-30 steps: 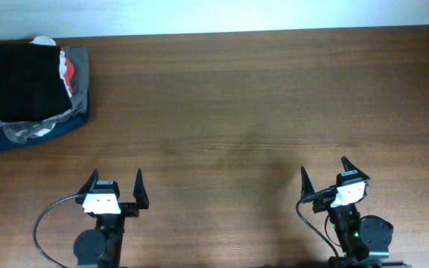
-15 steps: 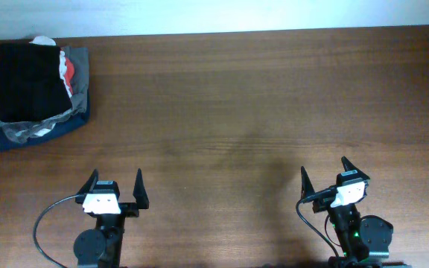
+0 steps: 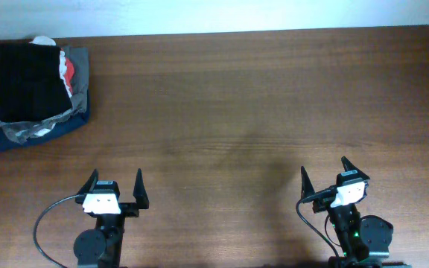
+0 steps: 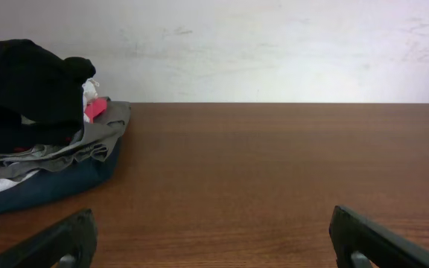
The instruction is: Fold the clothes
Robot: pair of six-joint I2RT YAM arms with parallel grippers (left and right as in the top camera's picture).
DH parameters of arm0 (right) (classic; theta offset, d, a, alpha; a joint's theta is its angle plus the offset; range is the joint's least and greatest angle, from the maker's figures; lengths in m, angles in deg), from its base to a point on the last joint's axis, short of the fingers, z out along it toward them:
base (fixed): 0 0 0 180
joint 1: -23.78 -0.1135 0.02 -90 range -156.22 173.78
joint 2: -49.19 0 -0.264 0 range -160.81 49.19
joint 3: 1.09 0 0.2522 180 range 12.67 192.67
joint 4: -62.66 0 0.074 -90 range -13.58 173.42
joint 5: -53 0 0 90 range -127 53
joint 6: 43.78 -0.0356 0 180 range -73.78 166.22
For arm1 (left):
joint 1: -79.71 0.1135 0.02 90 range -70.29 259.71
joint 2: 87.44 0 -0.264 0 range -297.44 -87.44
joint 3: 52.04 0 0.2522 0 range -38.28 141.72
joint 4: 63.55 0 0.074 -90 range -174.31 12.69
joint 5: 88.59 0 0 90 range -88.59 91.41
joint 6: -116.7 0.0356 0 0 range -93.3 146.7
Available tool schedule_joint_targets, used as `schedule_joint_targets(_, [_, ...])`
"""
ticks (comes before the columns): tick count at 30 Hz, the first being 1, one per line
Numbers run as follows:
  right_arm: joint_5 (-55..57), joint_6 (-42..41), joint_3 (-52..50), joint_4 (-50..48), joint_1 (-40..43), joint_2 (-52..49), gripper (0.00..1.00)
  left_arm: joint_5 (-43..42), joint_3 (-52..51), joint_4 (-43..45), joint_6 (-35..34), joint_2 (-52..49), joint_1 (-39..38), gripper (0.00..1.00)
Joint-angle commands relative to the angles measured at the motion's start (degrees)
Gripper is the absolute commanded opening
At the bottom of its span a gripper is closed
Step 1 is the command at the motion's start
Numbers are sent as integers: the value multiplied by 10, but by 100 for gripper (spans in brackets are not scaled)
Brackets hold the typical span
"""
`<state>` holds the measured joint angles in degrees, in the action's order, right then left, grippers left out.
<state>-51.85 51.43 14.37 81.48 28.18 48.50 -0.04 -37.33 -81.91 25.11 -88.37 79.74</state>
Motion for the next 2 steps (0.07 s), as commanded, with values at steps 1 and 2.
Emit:
schedule_joint_targets(1, [1,3,-5,-1,-3,5,99,4,-4,-2,-1,6,3,99])
schedule_joint_targets(2, [1,3,-5,-1,-3,5,99,4,-4,-1,-1,6,3,99])
